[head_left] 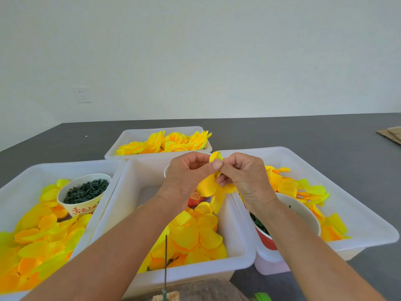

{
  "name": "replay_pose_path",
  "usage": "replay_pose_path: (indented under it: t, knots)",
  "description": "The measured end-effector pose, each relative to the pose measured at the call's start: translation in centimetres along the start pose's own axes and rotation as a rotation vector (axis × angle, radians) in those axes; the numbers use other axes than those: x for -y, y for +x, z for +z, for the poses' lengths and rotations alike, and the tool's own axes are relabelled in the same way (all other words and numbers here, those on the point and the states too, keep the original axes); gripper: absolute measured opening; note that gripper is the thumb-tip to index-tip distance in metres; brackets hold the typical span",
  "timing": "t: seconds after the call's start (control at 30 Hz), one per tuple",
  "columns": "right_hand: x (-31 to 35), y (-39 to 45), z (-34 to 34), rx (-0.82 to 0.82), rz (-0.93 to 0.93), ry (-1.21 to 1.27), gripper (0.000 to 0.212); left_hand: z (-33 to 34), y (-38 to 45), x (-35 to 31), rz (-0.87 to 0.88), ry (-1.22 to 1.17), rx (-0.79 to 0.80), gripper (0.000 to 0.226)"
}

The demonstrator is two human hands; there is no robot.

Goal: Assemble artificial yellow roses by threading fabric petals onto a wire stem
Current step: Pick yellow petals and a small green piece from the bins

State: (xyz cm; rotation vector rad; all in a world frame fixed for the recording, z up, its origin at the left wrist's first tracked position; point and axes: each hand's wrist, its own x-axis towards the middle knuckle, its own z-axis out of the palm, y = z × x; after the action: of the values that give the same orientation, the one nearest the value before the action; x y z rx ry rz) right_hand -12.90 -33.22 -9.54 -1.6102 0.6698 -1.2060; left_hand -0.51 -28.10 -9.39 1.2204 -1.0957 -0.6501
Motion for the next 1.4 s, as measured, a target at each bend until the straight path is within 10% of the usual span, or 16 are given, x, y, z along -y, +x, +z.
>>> replay_pose_path:
  t: [0.4,0.77,1.4]
  knots:
    - [0.2,0.1,0.0,0.082,0.171,0.209,0.016,-0.5,0.5,-0.3,-0.109,-0.119,-0.068,0.005]
    - [0.3,0.4,0.1,-0.098,0.23,0.301,0.011,-0.8,1.6,0.3,-0.154,-0.01,-0.455,0.019]
    - [-0.7,1.1,-0.9,-0.475,0.135,0.05,0.015,-1.4,2.1,0.9,-0.113,-0.033,-0.574,0.018]
